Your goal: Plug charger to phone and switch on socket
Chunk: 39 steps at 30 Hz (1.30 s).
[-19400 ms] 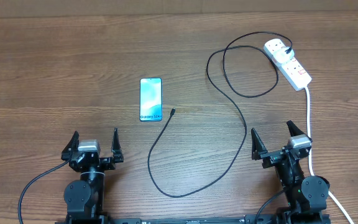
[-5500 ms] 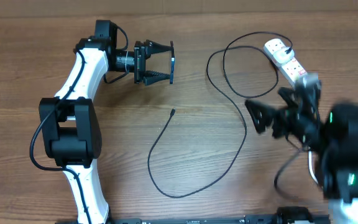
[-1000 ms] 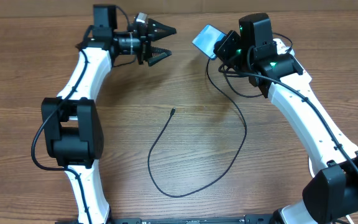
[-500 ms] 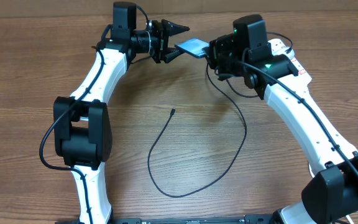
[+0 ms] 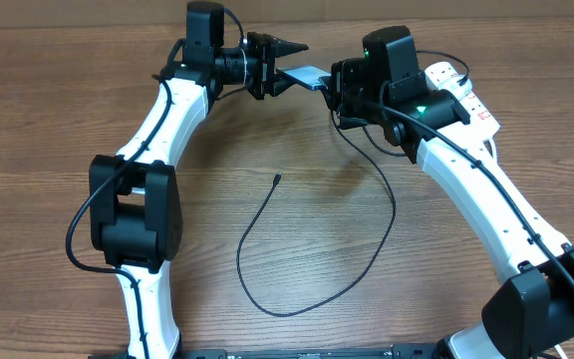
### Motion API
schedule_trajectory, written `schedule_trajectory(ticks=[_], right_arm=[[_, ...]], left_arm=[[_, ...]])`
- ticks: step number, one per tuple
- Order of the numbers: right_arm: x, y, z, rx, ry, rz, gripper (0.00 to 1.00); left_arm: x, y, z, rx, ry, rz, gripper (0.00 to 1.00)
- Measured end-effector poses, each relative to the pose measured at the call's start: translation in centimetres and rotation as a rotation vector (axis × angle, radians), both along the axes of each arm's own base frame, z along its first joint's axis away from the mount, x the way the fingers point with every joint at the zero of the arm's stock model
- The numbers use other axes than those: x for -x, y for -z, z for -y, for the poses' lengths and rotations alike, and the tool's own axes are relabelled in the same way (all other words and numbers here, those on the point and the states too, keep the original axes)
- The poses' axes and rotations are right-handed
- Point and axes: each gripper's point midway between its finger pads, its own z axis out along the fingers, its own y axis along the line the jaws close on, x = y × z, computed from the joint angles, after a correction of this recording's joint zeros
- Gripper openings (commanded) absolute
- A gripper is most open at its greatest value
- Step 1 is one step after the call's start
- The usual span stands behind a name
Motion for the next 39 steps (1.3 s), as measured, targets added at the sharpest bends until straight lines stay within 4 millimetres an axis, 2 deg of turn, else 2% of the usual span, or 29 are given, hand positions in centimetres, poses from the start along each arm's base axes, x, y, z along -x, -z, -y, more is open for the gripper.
schedule_trajectory(ticks=[6, 13, 17, 18, 20, 21, 27, 29, 32, 35, 36, 39], right_arm=[[-0.2, -0.3, 0.1, -0.004, 0.008, 0.012, 0.04], [-0.3, -0.4, 0.1, -0.005, 0.014, 0.015, 0.05], [-0.4, -0.7, 0.1, -0.008, 0.016, 0.027, 0.05], [-0.5, -0.9, 0.1, -0.009, 0.017, 0.032, 0.05], [-0.6, -1.2, 0.1, -0.012, 0.018, 0.040, 0.14], [-0.6, -1.2, 0.1, -0.016, 0.020, 0.038, 0.26], [0.0, -1.1, -0.6, -0.001, -0.040, 0.046, 0.61], [0.0, -1.2, -0.6, 0.017, -0.062, 0.062, 0.69], [0.1, -1.1, -0.7, 0.079, -0.129, 0.107, 0.75], [0.9, -0.2, -0.4, 0.174, -0.216, 0.121, 0.83], [1.5, 0.5, -0.1, 0.221, -0.260, 0.114, 0.83], [3.2, 2.2, 0.6, 0.352, -0.402, 0.108, 0.82]], left_arm=[[0.4, -1.1, 0.7, 0.049, 0.034, -0.004, 0.45], [1.1, -1.3, 1.5, 0.065, 0.058, -0.029, 0.31], [1.1, -1.2, 1.5, 0.067, 0.058, -0.040, 0.04], [1.1, -1.3, 1.5, 0.068, 0.060, -0.040, 0.04], [1.2, -1.3, 1.5, 0.071, 0.062, -0.043, 0.04], [1.2, -1.3, 1.5, 0.072, 0.064, -0.044, 0.04], [1.1, -1.3, 1.5, 0.070, 0.059, -0.042, 0.04], [0.9, -1.2, 1.3, 0.064, 0.046, -0.041, 0.04], [0.1, -1.0, 0.4, 0.049, 0.011, -0.031, 0.04], [-1.3, -0.7, -1.6, 0.018, -0.048, 0.010, 0.04], [-1.9, -0.5, -2.7, 0.001, -0.072, 0.041, 0.04], [-4.2, -0.1, -7.4, -0.075, -0.154, 0.164, 0.04]])
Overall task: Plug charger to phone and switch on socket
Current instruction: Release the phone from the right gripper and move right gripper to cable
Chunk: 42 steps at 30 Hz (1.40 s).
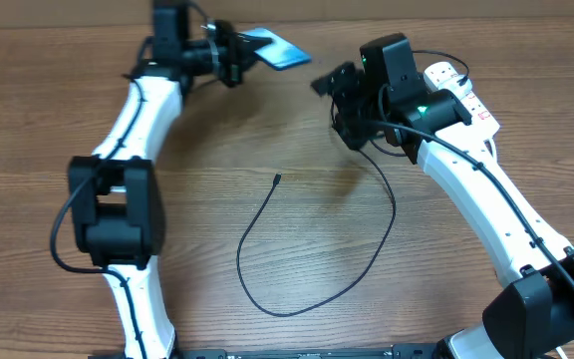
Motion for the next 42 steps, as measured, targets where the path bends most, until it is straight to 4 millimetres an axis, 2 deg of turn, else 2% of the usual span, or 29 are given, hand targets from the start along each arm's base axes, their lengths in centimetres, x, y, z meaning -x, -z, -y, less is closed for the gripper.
schedule_trajectory(ticks=[2, 3, 4, 6, 9, 10, 13, 16, 19, 25, 29, 31, 33, 34, 36, 38, 39, 41, 42], right_arm=[[0.3, 0.3, 0.0, 0.080, -0.110, 0.054, 0.79], [0.4, 0.3, -0.2, 0.122, -0.173, 0.092, 0.76], [0.7, 0.4, -0.8, 0.161, -0.246, 0.129, 0.73], [1.3, 1.1, -1.8, 0.207, -0.334, 0.152, 0.72], [3.1, 4.7, -4.4, 0.268, -0.497, 0.109, 0.73], [4.3, 7.0, -5.6, 0.291, -0.564, 0.058, 0.73], [7.5, 12.2, -7.6, 0.344, -0.700, -0.059, 0.73], [9.2, 14.1, -8.1, 0.371, -0.754, -0.116, 0.68], [9.7, 15.3, -8.1, 0.386, -0.772, -0.146, 0.64], [8.6, 17.7, -8.3, 0.414, -0.753, -0.146, 0.59], [8.3, 19.4, -7.1, 0.486, -0.730, -0.181, 0.59], [8.6, 19.5, -6.3, 0.530, -0.731, -0.214, 0.59], [8.2, 18.0, -6.3, 0.548, -0.737, -0.216, 0.60], [7.6, 17.0, -6.6, 0.550, -0.737, -0.196, 0.64], [7.0, 15.5, -6.9, 0.557, -0.753, -0.171, 0.81], [6.4, 14.6, -7.3, 0.560, -0.763, -0.139, 0.83], [6.2, 14.5, -7.4, 0.558, -0.768, -0.129, 0.89], [5.8, 14.4, -7.9, 0.546, -0.772, -0.100, 0.88], [5.1, 14.2, -8.5, 0.536, -0.763, -0.064, 0.80]], left_arm=[[-0.7, 0.5, -2.9, -0.061, -0.024, 0.074, 0.04], [-0.9, 0.6, -3.6, -0.076, -0.029, 0.090, 0.04], [-1.1, 1.1, -5.7, -0.133, -0.032, 0.144, 0.04], [-0.6, 2.1, -7.0, -0.194, -0.007, 0.182, 0.04], [0.8, 3.5, -6.9, -0.280, 0.085, 0.244, 0.04], [1.3, 3.9, -6.7, -0.298, 0.115, 0.258, 0.04], [3.1, 5.3, -5.8, -0.376, 0.234, 0.320, 0.04], [4.4, 7.0, -6.4, -0.486, 0.275, 0.269, 0.04], [4.9, 7.8, -8.2, -0.638, 0.288, 0.212, 0.04], [3.7, 6.0, -11.9, -0.900, 0.244, 0.205, 0.04], [4.2, 6.1, -13.1, -0.963, 0.244, 0.174, 0.04], [4.6, 6.3, -13.3, -0.978, 0.252, 0.157, 0.04], [4.7, 6.4, -13.4, -0.984, 0.254, 0.153, 0.04], [4.9, 6.5, -13.5, -0.985, 0.259, 0.142, 0.04], [5.3, 6.7, -13.5, -0.987, 0.272, 0.129, 0.04], [5.7, 6.8, -13.5, -0.992, 0.289, 0.122, 0.04], [5.8, 6.8, -13.5, -0.992, 0.292, 0.121, 0.04], [6.0, 7.0, -13.5, -0.992, 0.302, 0.112, 0.04], [6.2, 7.0, -13.5, -0.992, 0.308, 0.110, 0.04]])
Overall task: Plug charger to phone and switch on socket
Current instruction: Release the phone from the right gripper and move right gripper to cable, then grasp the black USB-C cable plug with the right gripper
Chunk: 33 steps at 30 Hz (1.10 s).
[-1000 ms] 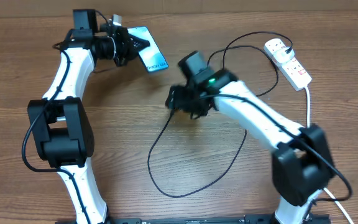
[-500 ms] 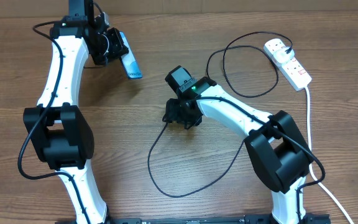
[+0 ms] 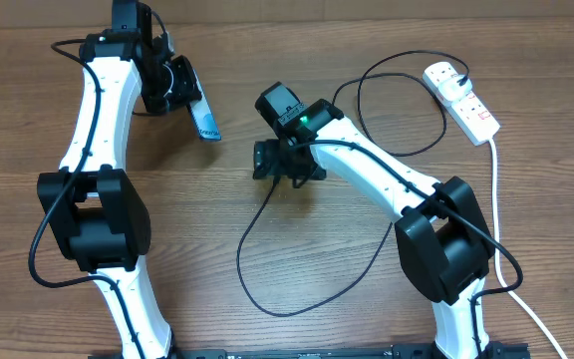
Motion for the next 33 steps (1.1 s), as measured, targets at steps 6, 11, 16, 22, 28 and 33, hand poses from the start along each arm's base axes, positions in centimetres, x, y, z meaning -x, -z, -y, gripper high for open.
schedule_trajectory(ticks=[6, 11, 16, 22, 28, 33], right_arm=[[-1.2, 0.0, -0.4, -0.017, 0.078, 0.037, 0.65], [-0.1, 2.7, 0.2, 0.056, 0.132, -0.024, 0.58], [1.5, 5.6, 0.3, 0.116, 0.146, -0.097, 0.47], [2.6, 5.8, -1.1, 0.122, 0.134, -0.093, 0.40], [2.1, 6.2, -1.1, 0.139, 0.138, -0.063, 0.36], [1.5, 6.2, -0.5, 0.156, 0.160, -0.041, 0.29]], left_arm=[[0.0, 0.0, 0.0, -0.005, 0.015, 0.004, 0.04], [0.0, 0.0, 0.0, -0.005, 0.015, 0.005, 0.04], [0.0, 0.0, 0.0, -0.005, 0.015, 0.006, 0.04], [-0.1, 0.0, 0.0, -0.005, 0.015, 0.012, 0.04], [-0.1, 0.0, 0.0, -0.005, 0.015, 0.011, 0.04], [-0.1, 0.0, 0.0, -0.005, 0.015, 0.011, 0.04]])
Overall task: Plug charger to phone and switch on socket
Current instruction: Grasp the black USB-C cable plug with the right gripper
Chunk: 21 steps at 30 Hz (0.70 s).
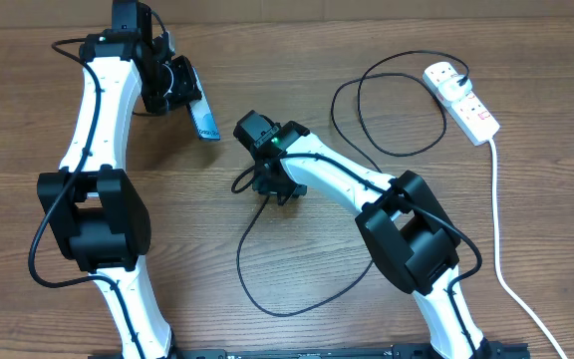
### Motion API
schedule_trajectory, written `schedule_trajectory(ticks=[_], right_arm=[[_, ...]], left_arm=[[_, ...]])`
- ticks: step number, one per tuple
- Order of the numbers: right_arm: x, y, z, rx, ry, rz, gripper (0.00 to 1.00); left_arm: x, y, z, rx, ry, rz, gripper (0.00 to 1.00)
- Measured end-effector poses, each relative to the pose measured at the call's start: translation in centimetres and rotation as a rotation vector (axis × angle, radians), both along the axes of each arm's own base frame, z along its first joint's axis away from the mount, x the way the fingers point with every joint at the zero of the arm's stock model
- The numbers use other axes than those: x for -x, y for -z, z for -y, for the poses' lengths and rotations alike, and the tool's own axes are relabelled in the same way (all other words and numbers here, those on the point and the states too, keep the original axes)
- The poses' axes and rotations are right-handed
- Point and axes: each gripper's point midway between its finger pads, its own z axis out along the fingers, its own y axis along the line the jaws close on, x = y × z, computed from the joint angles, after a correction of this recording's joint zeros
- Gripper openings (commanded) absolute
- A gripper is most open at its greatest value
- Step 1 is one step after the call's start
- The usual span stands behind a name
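Note:
In the overhead view my left gripper is shut on the phone, a blue-faced slab held tilted at the table's far left. The black charger cable loops across the middle, and its free end is hidden under my right gripper. That gripper sits low over the table with its fingers pointing left. How its jaws stand, and whether they hold the plug, does not show. The white socket strip lies at the far right with the charger's adapter plugged into it.
The black cable arcs from the strip round behind my right arm and down to the near middle. A white mains cord runs from the strip toward the table's near right edge.
My right gripper has moved a little nearer and to the left, and its arm has swung round over the cable's free end. The left gripper and the phone have not moved.
Both grippers met at the phone at the far middle. Then the left held the phone alone at the far left while the right stood apart and open. Later the right was down by the cable's free end, and now it covers that end.

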Motion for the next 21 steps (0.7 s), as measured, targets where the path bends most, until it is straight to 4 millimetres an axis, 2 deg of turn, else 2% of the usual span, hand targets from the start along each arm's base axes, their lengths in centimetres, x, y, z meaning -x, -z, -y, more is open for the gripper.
schedule_trajectory(ticks=[4, 6, 17, 21], right_arm=[[-0.39, 0.03, 0.47, 0.017, 0.013, 0.014, 0.25], [-0.46, 0.02, 0.54, 0.022, 0.013, 0.018, 0.19], [-0.50, 0.08, 0.64, 0.020, 0.020, 0.014, 0.13], [-0.52, 0.07, 0.53, 0.015, 0.019, 0.014, 0.06]], left_arm=[[-0.01, 0.00, 0.00, 0.000, 0.000, 0.000, 0.04], [-0.01, 0.00, 0.00, 0.000, 0.000, 0.001, 0.04], [0.00, 0.00, 0.00, 0.000, 0.000, 0.000, 0.04], [0.01, 0.00, 0.00, 0.000, 0.000, 0.000, 0.04]])
